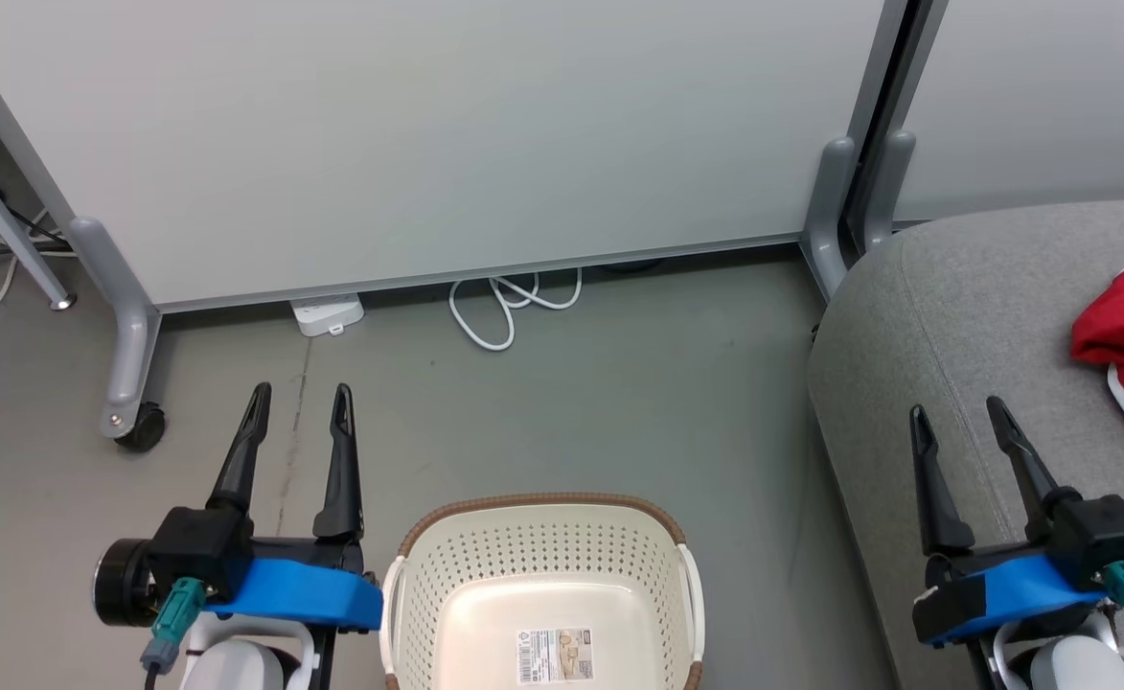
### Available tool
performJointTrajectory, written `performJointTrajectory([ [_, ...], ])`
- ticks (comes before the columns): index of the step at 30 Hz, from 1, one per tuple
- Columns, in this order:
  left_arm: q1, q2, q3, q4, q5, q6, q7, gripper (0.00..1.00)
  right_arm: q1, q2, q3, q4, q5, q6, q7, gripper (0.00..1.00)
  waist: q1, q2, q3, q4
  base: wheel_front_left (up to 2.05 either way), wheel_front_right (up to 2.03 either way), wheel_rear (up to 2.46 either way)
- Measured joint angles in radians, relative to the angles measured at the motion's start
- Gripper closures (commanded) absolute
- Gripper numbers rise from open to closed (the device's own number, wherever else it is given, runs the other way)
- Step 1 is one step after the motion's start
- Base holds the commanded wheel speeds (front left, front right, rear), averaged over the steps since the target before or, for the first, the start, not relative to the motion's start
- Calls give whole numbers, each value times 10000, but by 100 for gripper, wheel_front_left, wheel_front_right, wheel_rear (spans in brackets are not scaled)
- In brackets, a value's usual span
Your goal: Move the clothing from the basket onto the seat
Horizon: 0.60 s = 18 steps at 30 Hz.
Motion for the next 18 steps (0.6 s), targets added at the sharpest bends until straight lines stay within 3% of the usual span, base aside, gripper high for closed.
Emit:
performJointTrajectory([
  [18,743,-58,63,385,-188,-188,0,0,802,203,-109,397,176,0,0,0,0,0,-449,244,0,0,0],
])
